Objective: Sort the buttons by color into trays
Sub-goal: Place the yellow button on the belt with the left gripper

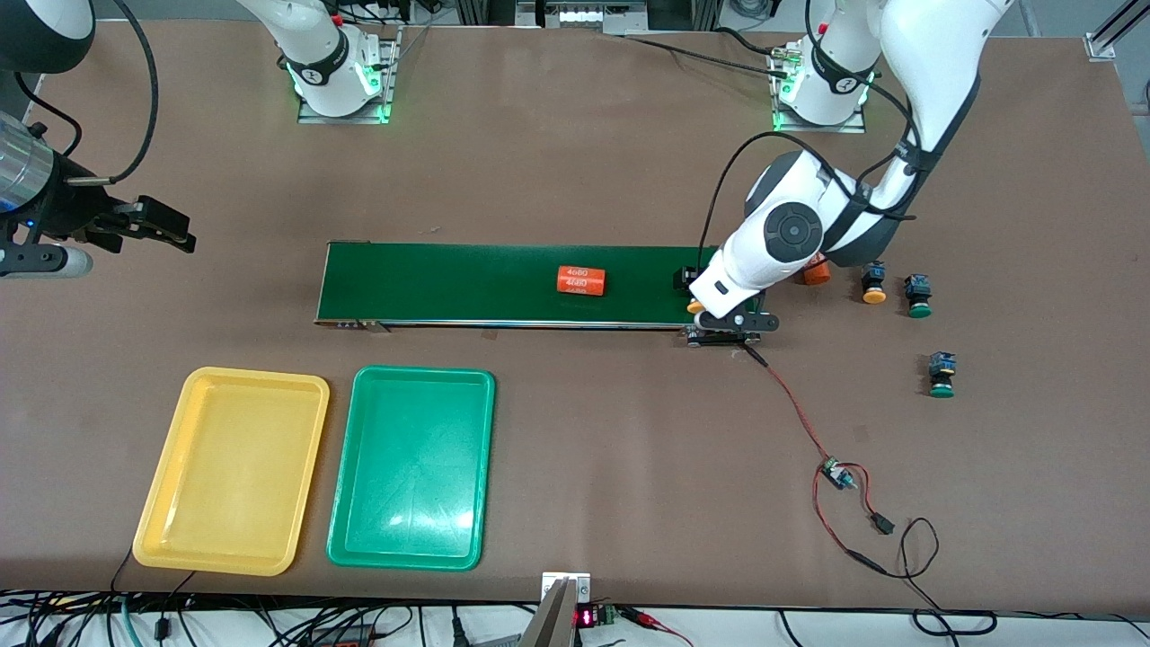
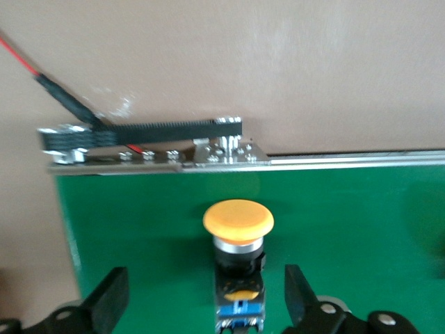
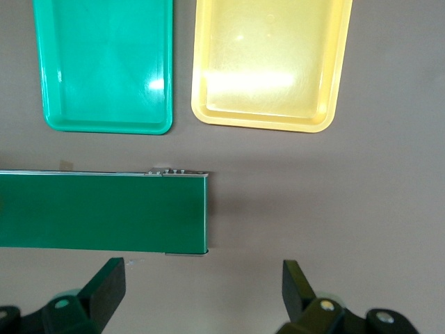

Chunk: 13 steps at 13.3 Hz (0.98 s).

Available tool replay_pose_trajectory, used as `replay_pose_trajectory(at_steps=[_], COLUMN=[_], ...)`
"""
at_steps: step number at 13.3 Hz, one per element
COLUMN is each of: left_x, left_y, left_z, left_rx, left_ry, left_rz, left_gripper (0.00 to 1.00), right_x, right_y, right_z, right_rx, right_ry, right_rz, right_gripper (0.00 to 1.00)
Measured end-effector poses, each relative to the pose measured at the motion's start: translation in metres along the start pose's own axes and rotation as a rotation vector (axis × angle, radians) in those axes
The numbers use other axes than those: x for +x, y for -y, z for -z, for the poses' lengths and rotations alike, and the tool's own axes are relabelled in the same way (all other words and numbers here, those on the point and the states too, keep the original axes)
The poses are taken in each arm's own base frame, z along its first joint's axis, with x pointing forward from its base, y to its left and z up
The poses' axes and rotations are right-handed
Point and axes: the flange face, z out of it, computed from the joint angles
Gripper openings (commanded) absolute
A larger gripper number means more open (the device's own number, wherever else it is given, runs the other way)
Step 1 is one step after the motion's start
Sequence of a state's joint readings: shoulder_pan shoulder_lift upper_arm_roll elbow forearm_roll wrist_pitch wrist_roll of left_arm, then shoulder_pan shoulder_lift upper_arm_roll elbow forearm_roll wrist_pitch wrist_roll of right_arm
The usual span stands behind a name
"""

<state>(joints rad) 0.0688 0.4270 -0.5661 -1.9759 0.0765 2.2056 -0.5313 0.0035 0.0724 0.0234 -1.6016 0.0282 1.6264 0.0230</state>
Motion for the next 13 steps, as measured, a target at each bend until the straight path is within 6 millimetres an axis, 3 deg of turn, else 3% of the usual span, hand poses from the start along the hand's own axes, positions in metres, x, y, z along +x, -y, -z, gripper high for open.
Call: replay_pose_trajectory(at_steps=[3, 6, 8, 10, 13], left_x=[0.012, 0.024, 0.033, 0.042, 0.055], left_y=[0.001, 0.030, 0.067, 0.119, 0.197], left_z=[0.063, 0.088, 0.090, 0.085, 0.070], left_rx=[0.036, 0.054, 0.089, 0.142, 0.200], left_ry=[0.013, 0.038, 0.078, 0.119, 0.155], left_rz=[0.037, 0.090, 0.141, 0.171, 0.104], left_gripper=[1.00, 1.00, 1.00, 1.00, 1.00], right_x=[-0.002, -0.011, -0.028, -0.052, -0.083], right_y=[0.000, 0.002, 0.002, 0.002, 0.015], right_z=[-0.003, -0.009, -0.012, -0.017, -0.047], right_rx=[0.000, -0.002, -0.003, -0.004, 0.052], right_ry=[0.021, 0.053, 0.033, -0.008, -0.058], right_rz=[0.009, 0.014, 0.014, 0.013, 0.013], right_gripper=[1.00, 1.00, 1.00, 1.00, 1.00])
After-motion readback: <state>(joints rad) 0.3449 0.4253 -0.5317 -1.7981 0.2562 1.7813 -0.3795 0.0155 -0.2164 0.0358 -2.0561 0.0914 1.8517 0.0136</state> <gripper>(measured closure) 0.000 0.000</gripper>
